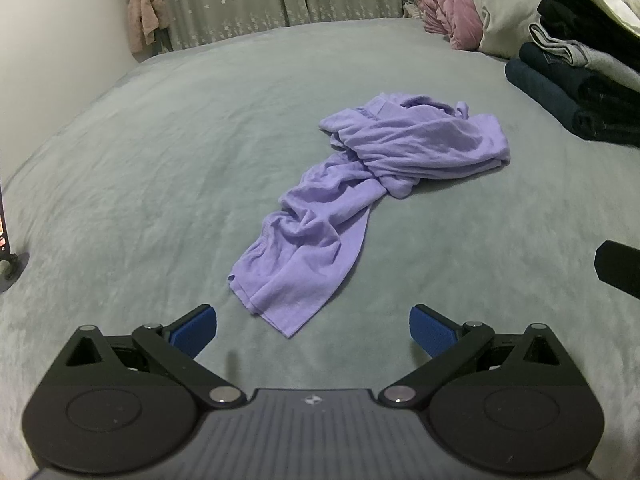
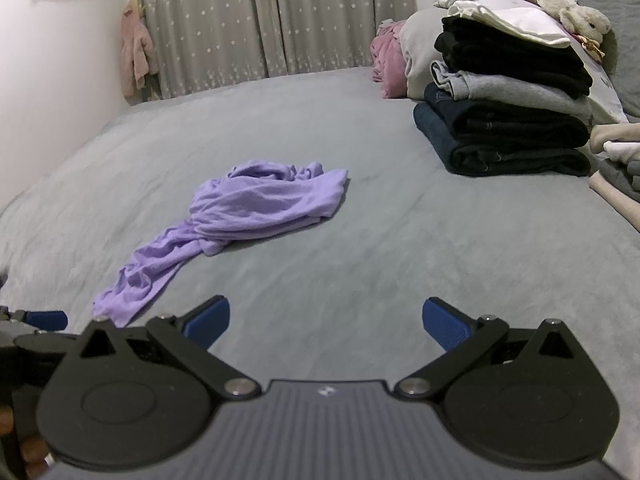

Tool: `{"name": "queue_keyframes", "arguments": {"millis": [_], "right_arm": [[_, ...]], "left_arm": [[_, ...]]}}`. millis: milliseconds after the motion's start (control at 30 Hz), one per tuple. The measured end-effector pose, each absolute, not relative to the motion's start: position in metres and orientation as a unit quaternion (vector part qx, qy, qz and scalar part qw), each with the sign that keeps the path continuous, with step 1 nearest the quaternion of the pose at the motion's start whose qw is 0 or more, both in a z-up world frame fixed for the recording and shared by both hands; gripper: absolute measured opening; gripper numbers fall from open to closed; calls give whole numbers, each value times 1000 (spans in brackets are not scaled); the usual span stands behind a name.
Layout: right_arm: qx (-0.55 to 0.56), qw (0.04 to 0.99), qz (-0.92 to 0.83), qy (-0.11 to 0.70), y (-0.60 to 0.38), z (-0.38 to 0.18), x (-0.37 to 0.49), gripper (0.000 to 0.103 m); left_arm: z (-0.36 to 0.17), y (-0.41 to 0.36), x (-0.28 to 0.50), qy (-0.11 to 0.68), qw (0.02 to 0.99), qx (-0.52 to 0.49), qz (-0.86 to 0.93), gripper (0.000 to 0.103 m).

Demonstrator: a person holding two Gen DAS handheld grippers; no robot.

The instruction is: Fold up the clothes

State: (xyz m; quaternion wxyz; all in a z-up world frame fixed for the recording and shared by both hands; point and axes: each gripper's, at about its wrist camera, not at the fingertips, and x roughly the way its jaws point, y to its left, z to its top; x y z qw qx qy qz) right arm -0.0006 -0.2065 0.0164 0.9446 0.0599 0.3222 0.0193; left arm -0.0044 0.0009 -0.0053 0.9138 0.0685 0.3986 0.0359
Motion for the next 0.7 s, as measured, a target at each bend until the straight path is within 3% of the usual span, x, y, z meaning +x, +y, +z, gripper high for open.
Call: {"name": "queue_keyframes", "arguments": {"millis": [700], "right_arm": [[55,942,21,329,-204,15,1,103]], "left_arm": [[-5,-6,-2,404,910,82,35,102]]}}
